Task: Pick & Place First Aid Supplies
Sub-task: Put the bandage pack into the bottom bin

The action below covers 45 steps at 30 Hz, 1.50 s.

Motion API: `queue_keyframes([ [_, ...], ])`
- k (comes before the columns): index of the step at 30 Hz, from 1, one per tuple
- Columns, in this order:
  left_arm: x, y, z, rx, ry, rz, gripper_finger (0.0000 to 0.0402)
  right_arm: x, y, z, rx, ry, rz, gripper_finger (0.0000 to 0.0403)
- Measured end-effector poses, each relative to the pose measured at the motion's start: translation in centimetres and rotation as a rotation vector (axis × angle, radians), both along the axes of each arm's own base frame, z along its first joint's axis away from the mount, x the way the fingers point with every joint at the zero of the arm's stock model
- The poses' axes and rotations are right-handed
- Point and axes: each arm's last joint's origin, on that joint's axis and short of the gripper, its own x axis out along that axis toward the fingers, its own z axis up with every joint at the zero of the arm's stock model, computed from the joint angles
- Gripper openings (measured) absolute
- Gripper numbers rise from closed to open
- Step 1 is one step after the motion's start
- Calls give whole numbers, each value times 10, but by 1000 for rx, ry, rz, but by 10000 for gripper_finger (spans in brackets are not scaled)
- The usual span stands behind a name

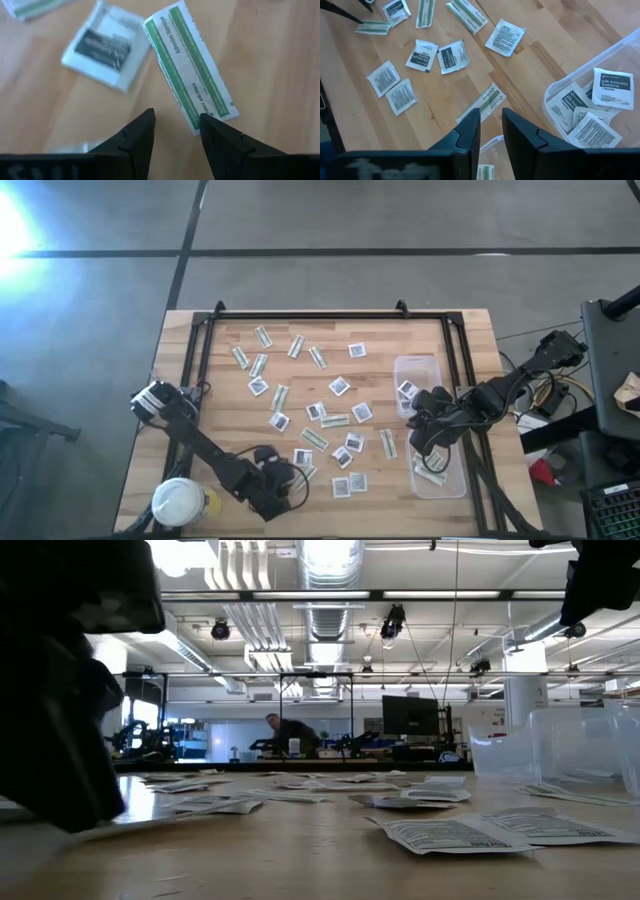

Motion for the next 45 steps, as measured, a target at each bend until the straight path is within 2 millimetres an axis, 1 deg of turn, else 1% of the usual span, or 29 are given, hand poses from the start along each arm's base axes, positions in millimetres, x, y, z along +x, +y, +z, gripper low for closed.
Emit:
queue_keyframes([
  [4, -1, -2, 19, -39, -47, -17, 170, 0, 0, 0, 4, -5, 0, 68],
  [6, -1, -3, 24, -39, -73, -14, 170, 1, 1, 0, 6, -9, 0, 65],
  [10, -3, -4, 24, -20, -80, -23, 170, 1, 1, 1, 6, -11, 3, 64],
  [16, -6, -9, 24, -21, -90, -35, 170, 1, 1, 1, 6, -12, 3, 73],
  [22, -8, -11, 25, -66, -93, 16, 170, 1, 1, 1, 7, -12, 2, 80],
  [28, -9, -12, 25, -112, -73, 28, 170, 1, 1, 1, 9, -14, 2, 72],
  [35, -13, -17, 25, -59, -48, -119, 170, 1, 1, 1, 10, -14, 0, 63],
  [40, -17, -20, 24, -11, -46, -204, 170, 1, 1, 1, 9, -14, 1, 70],
  [45, -18, -22, 20, 68, -37, -311, 170, 1, 1, 1, 9, -14, 1, 77],
])
